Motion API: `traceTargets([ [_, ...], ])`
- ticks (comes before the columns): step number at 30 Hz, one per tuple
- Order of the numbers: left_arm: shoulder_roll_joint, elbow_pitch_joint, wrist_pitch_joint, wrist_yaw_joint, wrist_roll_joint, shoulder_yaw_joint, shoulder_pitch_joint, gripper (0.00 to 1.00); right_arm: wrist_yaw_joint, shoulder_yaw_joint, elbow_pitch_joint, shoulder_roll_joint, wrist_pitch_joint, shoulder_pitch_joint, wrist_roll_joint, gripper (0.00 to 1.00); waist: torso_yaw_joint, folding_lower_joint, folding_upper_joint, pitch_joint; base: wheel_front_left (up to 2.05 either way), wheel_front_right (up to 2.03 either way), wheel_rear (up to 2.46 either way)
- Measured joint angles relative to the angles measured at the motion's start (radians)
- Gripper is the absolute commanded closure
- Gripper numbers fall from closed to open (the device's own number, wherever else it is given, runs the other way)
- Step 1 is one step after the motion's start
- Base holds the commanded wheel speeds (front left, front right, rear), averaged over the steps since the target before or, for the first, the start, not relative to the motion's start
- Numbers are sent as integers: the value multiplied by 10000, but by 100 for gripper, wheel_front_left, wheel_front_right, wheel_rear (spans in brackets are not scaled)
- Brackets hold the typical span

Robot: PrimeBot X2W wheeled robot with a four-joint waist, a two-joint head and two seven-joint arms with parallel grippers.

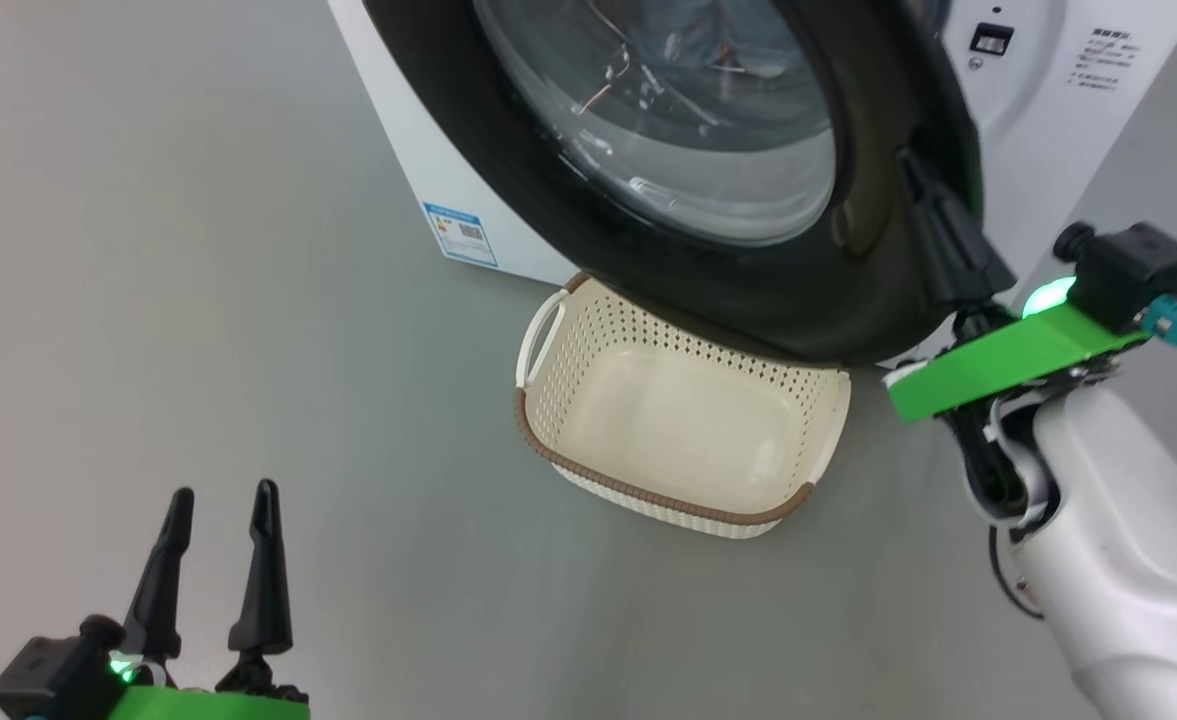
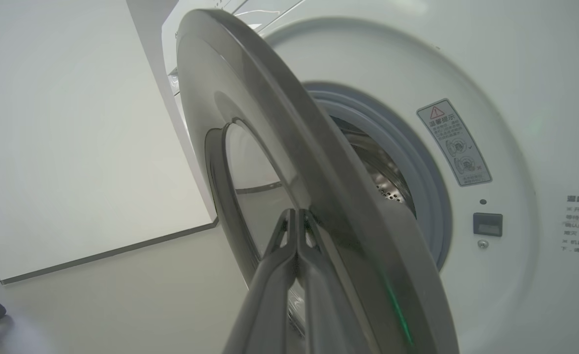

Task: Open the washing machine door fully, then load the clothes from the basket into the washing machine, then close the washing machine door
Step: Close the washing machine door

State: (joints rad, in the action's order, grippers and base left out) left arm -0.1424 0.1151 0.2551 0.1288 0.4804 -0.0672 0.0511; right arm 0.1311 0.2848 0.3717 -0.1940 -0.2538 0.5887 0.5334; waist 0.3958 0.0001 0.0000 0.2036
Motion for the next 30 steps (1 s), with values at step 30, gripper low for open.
traceTargets([
  [30, 453, -261, 2, 0, 52, -798, 1238, 0, 0, -2169, 1630, -543, -2, 3053, -1001, 100, 781, 0, 0, 1591, 0, 0, 0],
])
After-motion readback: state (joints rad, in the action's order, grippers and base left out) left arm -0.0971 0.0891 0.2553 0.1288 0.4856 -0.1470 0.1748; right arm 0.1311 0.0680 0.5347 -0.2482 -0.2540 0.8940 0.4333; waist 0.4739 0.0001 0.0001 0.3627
